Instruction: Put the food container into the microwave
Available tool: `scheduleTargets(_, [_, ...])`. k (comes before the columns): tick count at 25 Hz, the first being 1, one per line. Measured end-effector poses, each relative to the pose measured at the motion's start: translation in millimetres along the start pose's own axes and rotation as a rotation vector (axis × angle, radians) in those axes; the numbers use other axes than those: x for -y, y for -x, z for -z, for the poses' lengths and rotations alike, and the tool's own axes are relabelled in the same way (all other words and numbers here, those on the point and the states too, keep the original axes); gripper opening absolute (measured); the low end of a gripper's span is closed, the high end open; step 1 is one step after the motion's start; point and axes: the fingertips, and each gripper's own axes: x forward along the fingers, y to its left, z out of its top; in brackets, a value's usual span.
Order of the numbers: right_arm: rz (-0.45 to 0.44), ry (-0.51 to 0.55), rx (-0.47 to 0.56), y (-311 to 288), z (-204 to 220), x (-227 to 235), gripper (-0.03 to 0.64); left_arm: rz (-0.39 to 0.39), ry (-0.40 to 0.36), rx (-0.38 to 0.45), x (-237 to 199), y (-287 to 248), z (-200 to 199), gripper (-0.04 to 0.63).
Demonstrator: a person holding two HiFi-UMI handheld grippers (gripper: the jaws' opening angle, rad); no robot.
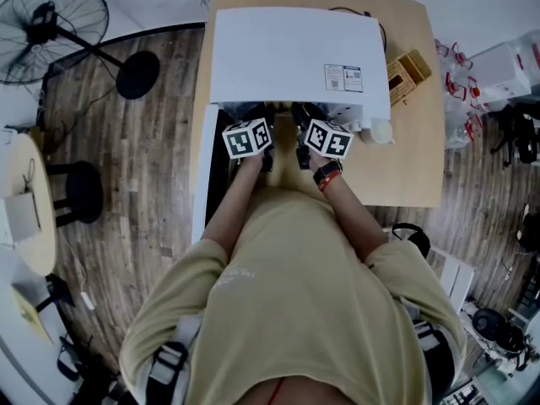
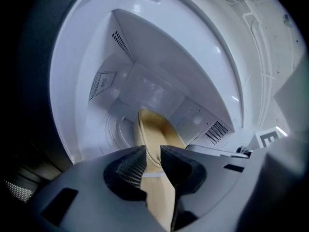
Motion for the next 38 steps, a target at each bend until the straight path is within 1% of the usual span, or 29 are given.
scheduleTargets(6, [-0.004,0.059,0.008,9,0,-4,0.189,-0.007,-0.039,0.026,6,9,-2,0.086])
scheduleTargets(12, [0.006,0.1,0.021,23,0,-5,0.189,-0.043,-0.095,0.059,10,22,1,0.086])
scheduleTargets(16, [0.019,0.176,0.042,39,3,-11,0.178,-0.07,-0.118,0.078,10,39,9,0.086])
scheduleTargets(20, [0.003,0.229,0.054,56,9,-19,0.152,-0.104,-0.167,0.098,15,56,20,0.086])
scheduleTargets(22, [-0.012,0.24,0.05,64,15,-23,0.123,-0.115,-0.197,0.108,20,63,26,0.086])
scheduleTargets(27, [-0.024,0.248,0.05,91,30,-22,0.112,-0.125,-0.238,0.132,36,80,47,0.08])
scheduleTargets(33, [-0.031,0.273,0.068,129,41,-17,0.092,-0.122,-0.238,0.178,60,100,69,0.058])
scheduleTargets(38, [-0.019,0.287,0.09,160,45,-7,0.066,-0.125,-0.274,0.197,82,117,86,0.048])
